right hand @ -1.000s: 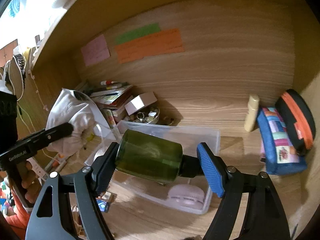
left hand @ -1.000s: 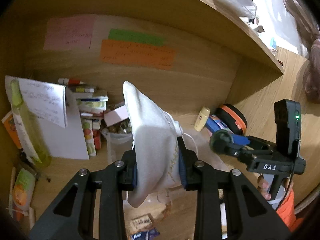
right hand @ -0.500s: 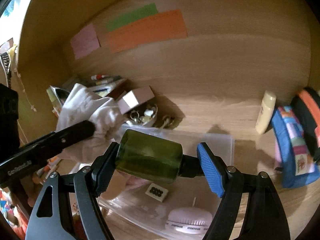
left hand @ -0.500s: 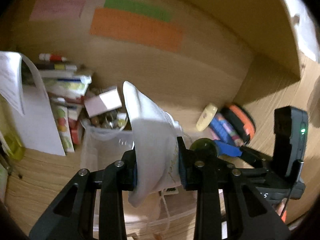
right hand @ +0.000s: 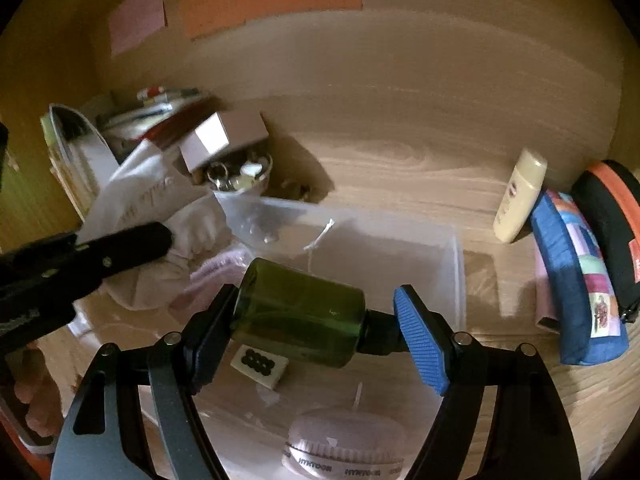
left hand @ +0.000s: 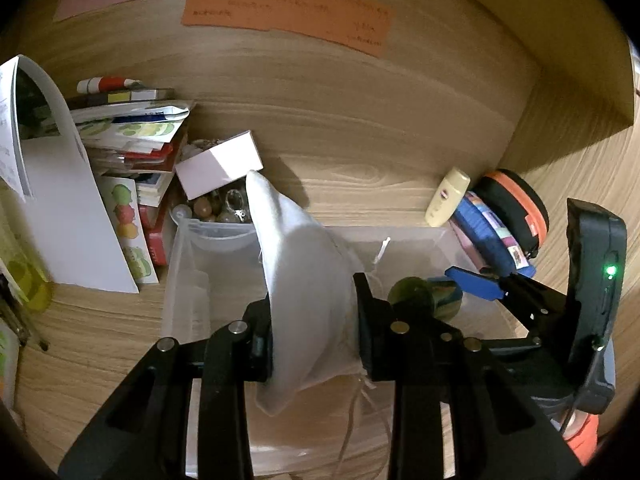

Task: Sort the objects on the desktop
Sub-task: 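Carry the white pouch and green bottle over the clear box and release them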

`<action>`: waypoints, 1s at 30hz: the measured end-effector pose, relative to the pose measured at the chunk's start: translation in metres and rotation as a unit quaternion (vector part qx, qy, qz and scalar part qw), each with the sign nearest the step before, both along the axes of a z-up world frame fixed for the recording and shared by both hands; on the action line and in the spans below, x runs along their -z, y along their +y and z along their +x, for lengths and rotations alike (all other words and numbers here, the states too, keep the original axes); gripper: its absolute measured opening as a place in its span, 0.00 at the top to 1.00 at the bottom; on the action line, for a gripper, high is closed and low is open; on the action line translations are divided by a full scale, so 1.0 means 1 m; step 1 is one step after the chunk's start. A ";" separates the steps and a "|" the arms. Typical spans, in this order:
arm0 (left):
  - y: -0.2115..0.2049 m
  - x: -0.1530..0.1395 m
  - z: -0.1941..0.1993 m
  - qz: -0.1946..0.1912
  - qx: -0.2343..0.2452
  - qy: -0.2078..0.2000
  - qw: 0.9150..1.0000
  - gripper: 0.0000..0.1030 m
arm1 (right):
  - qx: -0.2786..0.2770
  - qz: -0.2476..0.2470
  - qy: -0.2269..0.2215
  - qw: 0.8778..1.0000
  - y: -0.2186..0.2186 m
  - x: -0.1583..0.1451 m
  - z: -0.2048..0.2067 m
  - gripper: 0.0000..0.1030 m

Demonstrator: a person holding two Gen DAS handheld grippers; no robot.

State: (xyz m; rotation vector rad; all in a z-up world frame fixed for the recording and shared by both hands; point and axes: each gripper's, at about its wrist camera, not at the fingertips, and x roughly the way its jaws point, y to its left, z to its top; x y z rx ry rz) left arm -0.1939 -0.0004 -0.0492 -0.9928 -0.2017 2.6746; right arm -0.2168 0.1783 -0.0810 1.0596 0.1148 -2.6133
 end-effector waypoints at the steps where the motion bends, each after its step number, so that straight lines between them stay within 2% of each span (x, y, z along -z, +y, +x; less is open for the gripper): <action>1: 0.001 0.001 -0.001 -0.005 -0.001 -0.001 1.000 0.68 | -0.002 0.005 0.000 1.000 -0.001 0.001 0.001 0.26; 7: 0.002 0.011 -0.010 -0.028 -0.012 -0.021 0.999 0.64 | -0.004 0.035 0.017 0.999 -0.006 0.000 0.008 0.26; 10: 0.000 0.010 -0.009 -0.023 -0.012 -0.022 0.999 0.61 | -0.009 0.049 0.018 0.999 -0.011 0.000 0.011 0.26; 16: 0.001 0.005 -0.003 -0.027 -0.024 -0.006 0.999 0.44 | -0.014 0.070 0.028 0.997 -0.019 -0.001 0.014 0.26; 24: -0.006 -0.007 0.006 -0.018 -0.043 0.023 0.999 0.17 | -0.031 0.073 0.007 0.997 -0.025 0.001 0.017 0.26; 26: -0.008 -0.009 0.008 -0.014 -0.046 0.026 0.998 0.12 | -0.029 0.076 0.005 0.997 -0.026 0.001 0.018 0.23; 30: -0.006 -0.011 0.009 -0.020 -0.040 0.031 0.999 0.11 | -0.024 0.091 0.017 0.995 -0.029 -0.001 0.021 0.18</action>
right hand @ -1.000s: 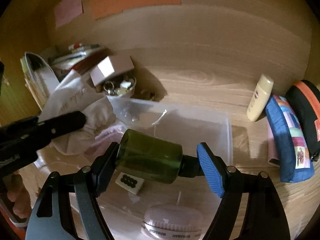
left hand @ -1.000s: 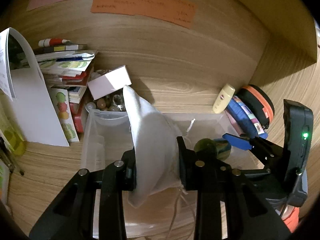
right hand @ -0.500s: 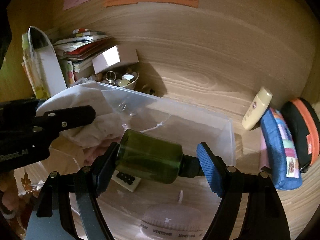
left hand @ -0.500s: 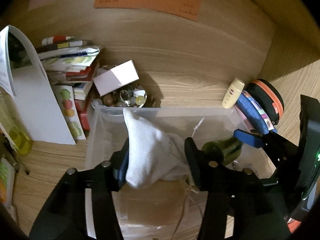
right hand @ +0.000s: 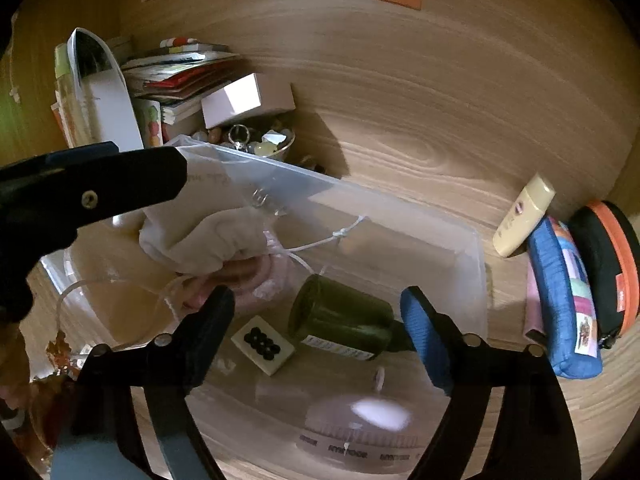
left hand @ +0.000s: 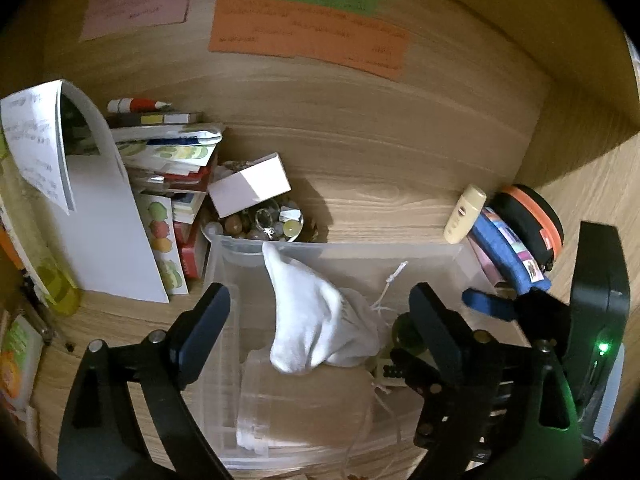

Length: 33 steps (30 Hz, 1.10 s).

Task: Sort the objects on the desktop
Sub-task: 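Carry the white pouch and green bottle over the clear box and release them, then withdraw both tools from the clear box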

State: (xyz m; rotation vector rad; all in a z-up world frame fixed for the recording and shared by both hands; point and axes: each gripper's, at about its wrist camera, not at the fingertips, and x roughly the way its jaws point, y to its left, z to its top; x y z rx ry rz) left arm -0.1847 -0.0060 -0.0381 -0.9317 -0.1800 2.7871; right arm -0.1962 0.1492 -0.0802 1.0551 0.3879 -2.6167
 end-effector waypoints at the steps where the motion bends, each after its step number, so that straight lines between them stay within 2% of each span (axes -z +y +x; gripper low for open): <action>1: 0.002 0.000 0.000 -0.004 0.001 0.001 1.000 0.11 | 0.002 0.008 0.008 1.000 -0.001 -0.001 0.002 0.18; 6: 0.005 -0.008 0.006 -0.006 0.021 0.011 1.000 0.11 | 0.007 0.039 0.049 0.998 -0.006 -0.009 0.010 0.15; 10: 0.005 -0.023 0.019 -0.011 0.022 0.024 0.999 0.10 | 0.003 0.030 0.058 0.998 -0.001 -0.020 0.015 0.14; 12: 0.003 -0.033 0.030 -0.020 0.014 0.037 0.999 0.07 | 0.003 0.029 0.061 0.998 0.002 -0.027 0.021 0.14; 17: -0.006 -0.049 0.057 -0.020 0.002 0.056 0.998 0.02 | 0.003 0.030 0.095 0.995 0.015 -0.049 0.050 0.13; 21: -0.010 -0.053 0.081 -0.021 -0.012 0.072 0.997 0.00 | 0.009 0.017 0.121 0.992 0.032 -0.066 0.082 0.05; 23: -0.010 -0.049 0.091 -0.023 -0.018 0.069 0.997 0.00 | 0.010 0.009 0.129 0.992 0.040 -0.070 0.097 0.03; 27: -0.007 -0.039 0.114 -0.058 -0.023 0.067 0.996 0.00 | 0.018 -0.010 0.130 0.991 0.055 -0.068 0.122 0.00; 33: -0.021 -0.024 0.138 -0.032 0.002 0.011 0.999 0.00 | 0.037 -0.015 0.112 0.993 0.076 -0.054 0.148 0.00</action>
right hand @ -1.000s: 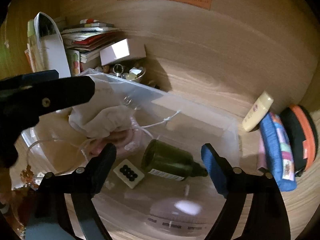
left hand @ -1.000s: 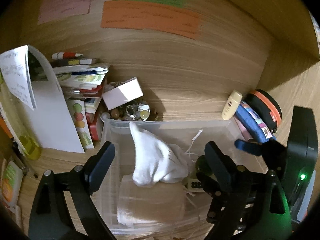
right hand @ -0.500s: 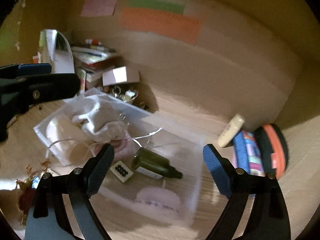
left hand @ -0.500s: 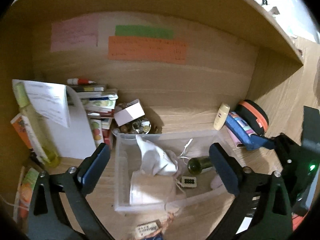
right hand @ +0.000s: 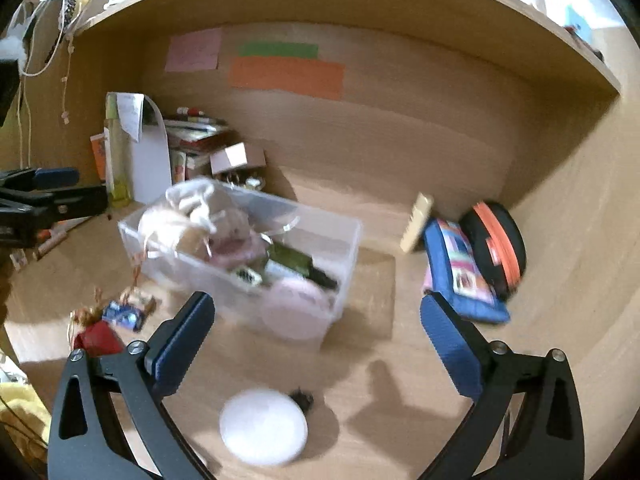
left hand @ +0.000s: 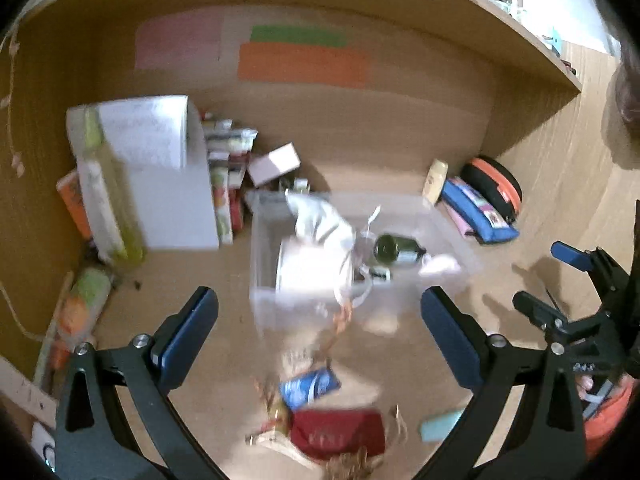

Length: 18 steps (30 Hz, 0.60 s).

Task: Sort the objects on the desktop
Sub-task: 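Withdraw both tools from the clear box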

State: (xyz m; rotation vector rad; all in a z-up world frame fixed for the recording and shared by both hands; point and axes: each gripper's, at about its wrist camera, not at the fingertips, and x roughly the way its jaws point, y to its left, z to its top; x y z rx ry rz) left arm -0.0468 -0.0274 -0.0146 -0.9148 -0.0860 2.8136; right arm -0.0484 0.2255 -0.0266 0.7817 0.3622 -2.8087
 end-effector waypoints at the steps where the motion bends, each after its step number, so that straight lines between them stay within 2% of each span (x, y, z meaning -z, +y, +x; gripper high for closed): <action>1: -0.003 0.002 0.004 -0.002 -0.004 -0.003 1.000 0.00 | 0.004 0.001 -0.003 1.000 0.003 0.003 0.003 0.00; 5: -0.011 0.016 0.019 -0.022 -0.028 -0.018 0.999 0.00 | 0.010 -0.003 -0.017 1.000 0.010 0.016 0.012 0.00; 10: -0.016 0.042 0.030 -0.045 -0.034 -0.043 0.997 0.00 | 0.018 -0.022 -0.059 0.998 0.020 0.040 0.015 0.00; 14: -0.026 0.066 0.034 -0.041 -0.022 -0.076 0.996 0.00 | 0.029 -0.022 -0.092 0.995 0.022 0.061 0.015 0.00; 18: -0.037 0.078 0.040 -0.033 -0.028 -0.080 0.996 0.00 | 0.033 -0.007 -0.106 0.994 0.018 0.074 0.019 0.00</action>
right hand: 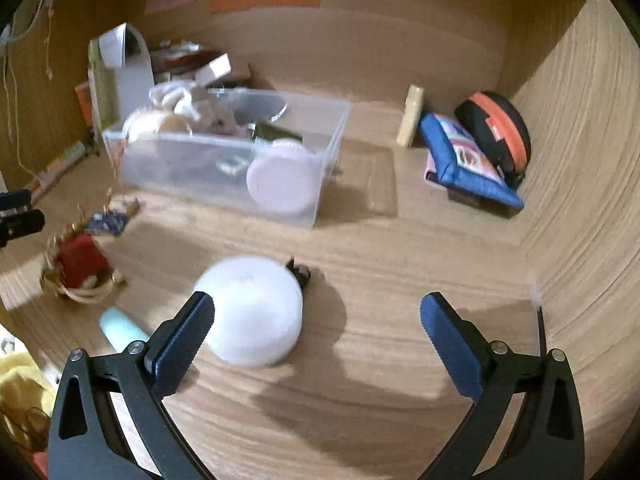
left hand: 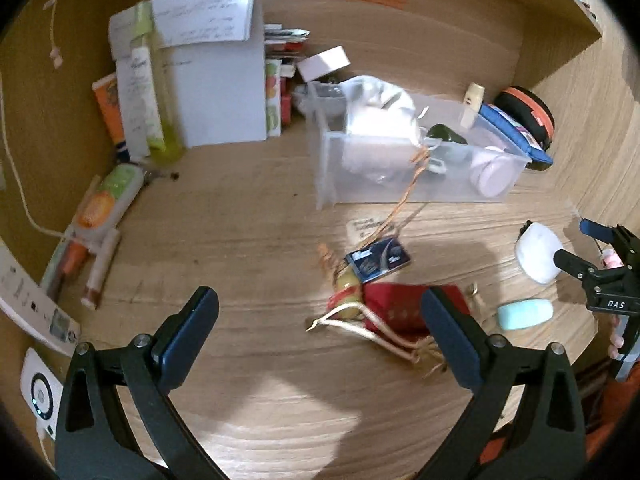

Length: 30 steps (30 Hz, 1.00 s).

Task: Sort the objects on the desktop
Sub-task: 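Withdraw both tools from the clear box, then grasp the white round container with the right tool while the left tool grasps the yellow gourd trinket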

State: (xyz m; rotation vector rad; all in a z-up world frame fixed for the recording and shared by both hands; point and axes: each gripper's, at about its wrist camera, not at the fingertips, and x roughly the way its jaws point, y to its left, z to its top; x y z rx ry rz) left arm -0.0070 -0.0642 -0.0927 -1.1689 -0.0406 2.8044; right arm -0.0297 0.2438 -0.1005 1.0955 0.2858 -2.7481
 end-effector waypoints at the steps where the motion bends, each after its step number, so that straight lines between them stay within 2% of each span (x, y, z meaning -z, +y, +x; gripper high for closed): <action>1: -0.002 0.001 0.000 0.002 -0.002 0.001 1.000 0.00 | -0.002 -0.006 0.002 1.000 0.000 0.000 0.001 0.00; 4: -0.006 0.002 -0.003 0.011 -0.001 0.003 1.000 0.05 | -0.008 -0.019 -0.006 1.000 -0.001 0.002 0.000 0.00; 6: -0.002 0.001 -0.008 0.014 0.008 0.004 1.000 0.20 | -0.012 -0.025 -0.012 1.000 -0.004 0.004 -0.003 0.00; 10: 0.008 0.005 -0.026 0.010 0.026 -0.007 1.000 0.31 | -0.020 -0.027 -0.023 0.999 -0.014 0.010 -0.008 0.00; 12: 0.014 0.011 -0.034 -0.002 0.034 -0.022 0.999 0.45 | -0.021 -0.026 -0.027 0.999 -0.017 0.013 -0.009 0.00; 15: 0.014 0.022 -0.040 -0.006 0.042 -0.047 0.998 0.56 | -0.027 -0.031 -0.030 0.999 -0.019 0.014 -0.009 0.01; 22: 0.005 0.026 -0.031 -0.027 0.039 -0.052 0.998 0.59 | -0.033 -0.040 -0.030 0.998 -0.015 0.011 -0.011 0.03; 30: 0.001 0.033 -0.028 -0.043 0.039 -0.055 0.997 0.60 | -0.030 -0.046 -0.050 0.997 -0.016 0.021 -0.020 0.15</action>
